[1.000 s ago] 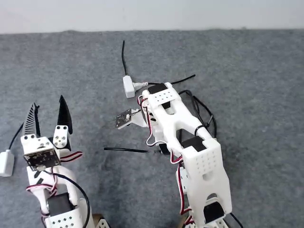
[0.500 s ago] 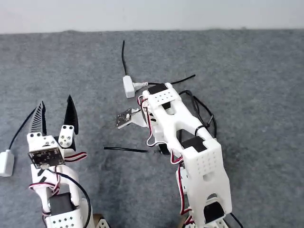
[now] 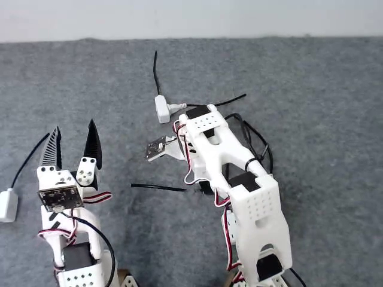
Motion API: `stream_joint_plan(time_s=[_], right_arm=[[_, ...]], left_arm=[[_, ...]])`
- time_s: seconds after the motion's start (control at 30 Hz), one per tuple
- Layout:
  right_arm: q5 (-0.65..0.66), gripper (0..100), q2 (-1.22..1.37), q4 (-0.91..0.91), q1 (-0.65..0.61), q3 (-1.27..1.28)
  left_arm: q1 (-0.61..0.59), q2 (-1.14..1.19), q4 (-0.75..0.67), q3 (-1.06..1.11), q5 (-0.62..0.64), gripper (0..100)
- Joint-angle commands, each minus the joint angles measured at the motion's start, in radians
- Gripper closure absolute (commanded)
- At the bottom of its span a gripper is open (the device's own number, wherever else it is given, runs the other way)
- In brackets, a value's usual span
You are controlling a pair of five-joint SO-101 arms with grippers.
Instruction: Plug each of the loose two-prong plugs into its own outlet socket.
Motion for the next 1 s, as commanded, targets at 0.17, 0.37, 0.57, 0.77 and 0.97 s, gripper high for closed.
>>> stream_joint_plan(time_s=[0.17, 0.37, 0.57, 0.77, 0.97], right_arm=[[-0.011, 99.0, 0.01, -0.004, -0.01, 0.028], [-0.011, 99.0, 0.01, -0.004, -0.01, 0.028], [-0.012, 99.0, 0.01, -0.004, -0.01, 0.028], [-0.052, 99.0, 0.01, -0.015, -0.01, 0.028], [-0.049, 99.0, 0.01, -0.015, -0.01, 0.029]], left_arm=[[0.015, -0.015, 0.049, -0.004, -0.072, 76], [0.015, -0.015, 0.054, -0.013, -0.071, 76], [0.083, -0.015, 0.058, -0.024, -0.068, 76], [0.129, -0.015, 0.058, -0.024, -0.068, 77], [0.129, -0.014, 0.061, -0.016, -0.068, 77]])
